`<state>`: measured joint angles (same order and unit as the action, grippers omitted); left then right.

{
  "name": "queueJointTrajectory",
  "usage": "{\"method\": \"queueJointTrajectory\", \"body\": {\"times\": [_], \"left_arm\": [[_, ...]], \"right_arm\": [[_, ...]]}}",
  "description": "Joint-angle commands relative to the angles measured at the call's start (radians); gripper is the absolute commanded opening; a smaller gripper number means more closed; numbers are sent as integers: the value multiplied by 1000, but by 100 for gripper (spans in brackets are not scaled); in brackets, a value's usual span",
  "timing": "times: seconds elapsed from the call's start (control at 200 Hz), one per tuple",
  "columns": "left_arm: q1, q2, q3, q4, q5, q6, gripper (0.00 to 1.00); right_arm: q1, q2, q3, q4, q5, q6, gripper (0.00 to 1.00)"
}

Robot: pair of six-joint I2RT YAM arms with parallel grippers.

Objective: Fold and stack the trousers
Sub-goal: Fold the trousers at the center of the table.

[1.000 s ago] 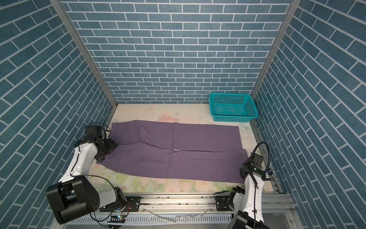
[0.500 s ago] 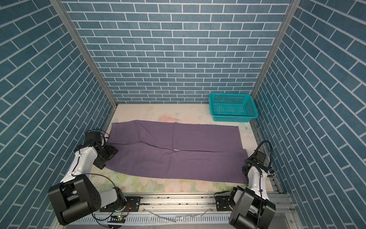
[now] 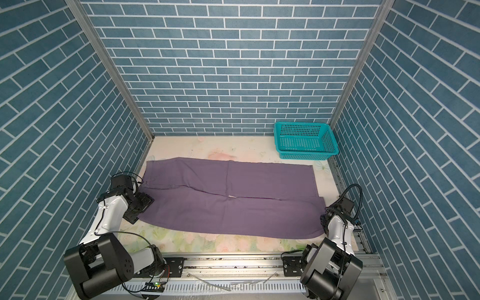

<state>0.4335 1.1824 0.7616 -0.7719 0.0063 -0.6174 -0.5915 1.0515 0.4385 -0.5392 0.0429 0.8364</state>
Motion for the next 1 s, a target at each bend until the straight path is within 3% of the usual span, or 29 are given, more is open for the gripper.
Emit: {"method": "queueJointTrajectory", "body": {"times": [0.0,0.125,0.25,0.57,0.755,0.825,0.91,0.995], "left_arm": [[30,-23,-45,-3,-79,-14,83],[90,-17,-83,53,-57,-43,94],[117,44,-83,112,-61,-53,95],[143,206,-96,316,20,-90,74],[144,306,-96,382,27,-93,49],[143,349,-91,400,41,-89,31],[145,364,-69,377,50,-82,0],[145,329,-72,346,51,-107,0]], "right_arm": [[-14,-20,-2,-19,-33,-12,0],[-29,-10,25,-38,-51,-42,0],[-45,-12,37,-53,-58,-63,0],[-109,18,60,-67,-124,-66,0],[-122,43,100,-107,-124,-71,0],[-121,45,114,-122,-124,-69,0],[-122,42,140,-143,-119,-69,0],[-164,34,171,-160,-100,-74,0]]}}
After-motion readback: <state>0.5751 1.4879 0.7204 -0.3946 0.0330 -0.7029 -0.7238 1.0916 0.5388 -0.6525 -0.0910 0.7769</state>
